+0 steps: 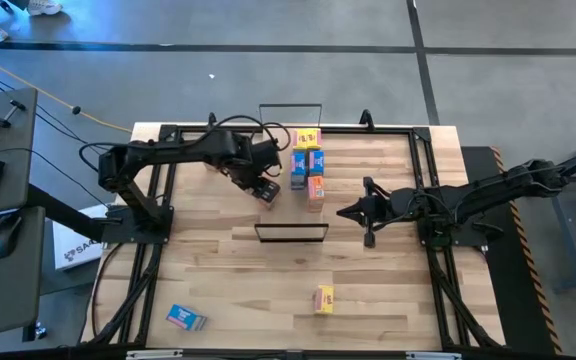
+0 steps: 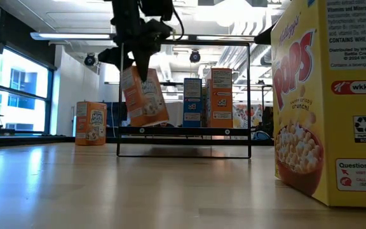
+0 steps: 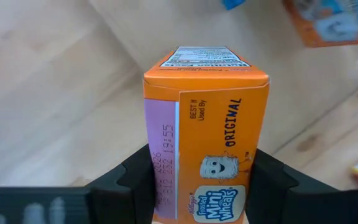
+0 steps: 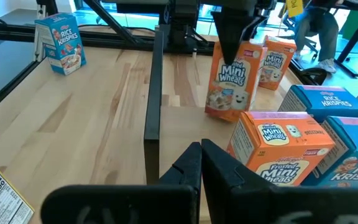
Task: Stack cereal on shelf
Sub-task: Put the bottom orange cereal box on the shelf aligned with the other orange cereal box
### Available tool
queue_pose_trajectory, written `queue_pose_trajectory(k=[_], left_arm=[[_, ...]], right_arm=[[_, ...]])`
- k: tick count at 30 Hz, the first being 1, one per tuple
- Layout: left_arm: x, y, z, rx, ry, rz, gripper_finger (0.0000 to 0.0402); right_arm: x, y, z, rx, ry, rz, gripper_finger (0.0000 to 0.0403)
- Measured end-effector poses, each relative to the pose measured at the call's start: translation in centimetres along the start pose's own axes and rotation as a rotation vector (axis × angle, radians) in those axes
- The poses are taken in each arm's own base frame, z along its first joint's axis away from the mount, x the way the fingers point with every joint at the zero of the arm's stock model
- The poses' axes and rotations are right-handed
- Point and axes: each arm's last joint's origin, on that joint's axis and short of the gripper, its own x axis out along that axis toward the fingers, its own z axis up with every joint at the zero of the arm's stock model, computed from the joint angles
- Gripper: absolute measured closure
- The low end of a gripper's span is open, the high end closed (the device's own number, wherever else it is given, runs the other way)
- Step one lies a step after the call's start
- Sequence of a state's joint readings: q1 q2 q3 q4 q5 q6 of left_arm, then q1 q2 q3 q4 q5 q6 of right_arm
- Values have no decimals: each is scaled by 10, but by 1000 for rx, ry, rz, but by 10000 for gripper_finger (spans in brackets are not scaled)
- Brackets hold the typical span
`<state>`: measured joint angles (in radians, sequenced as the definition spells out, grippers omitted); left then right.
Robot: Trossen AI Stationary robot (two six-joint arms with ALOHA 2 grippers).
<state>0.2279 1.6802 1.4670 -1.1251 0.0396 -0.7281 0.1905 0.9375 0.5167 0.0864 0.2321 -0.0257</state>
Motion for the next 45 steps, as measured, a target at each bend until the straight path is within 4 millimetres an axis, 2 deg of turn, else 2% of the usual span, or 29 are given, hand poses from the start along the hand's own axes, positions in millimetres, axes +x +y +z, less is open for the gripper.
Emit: queue_pose_trajectory(k=[6, 14, 18, 24, 28, 32, 40, 45], left_arm=[[0, -7, 4, 20, -3, -112, 224], [0, -6, 5, 15, -10, -116, 222], [0, -6, 5, 12, -9, -115, 188], [0, -6, 6, 32, -35, -88, 118], [0, -5, 7, 72, -34, -93, 95], [-3, -4, 6, 108, -41, -99, 93], [-18, -10, 1, 351, -47, -161, 95], [-41, -18, -4, 538, -103, -161, 146]], right_arm=[[0, 0, 0, 0, 0, 0, 403], [0, 0, 0, 0, 0, 0, 403], [0, 0, 0, 0, 0, 0, 403], [0, 0, 0, 0, 0, 0, 403], [0, 0, 0, 0, 0, 0, 403], [0, 0, 0, 0, 0, 0, 403], [0, 0, 0, 0, 0, 0, 403], [0, 0, 0, 0, 0, 1, 403]])
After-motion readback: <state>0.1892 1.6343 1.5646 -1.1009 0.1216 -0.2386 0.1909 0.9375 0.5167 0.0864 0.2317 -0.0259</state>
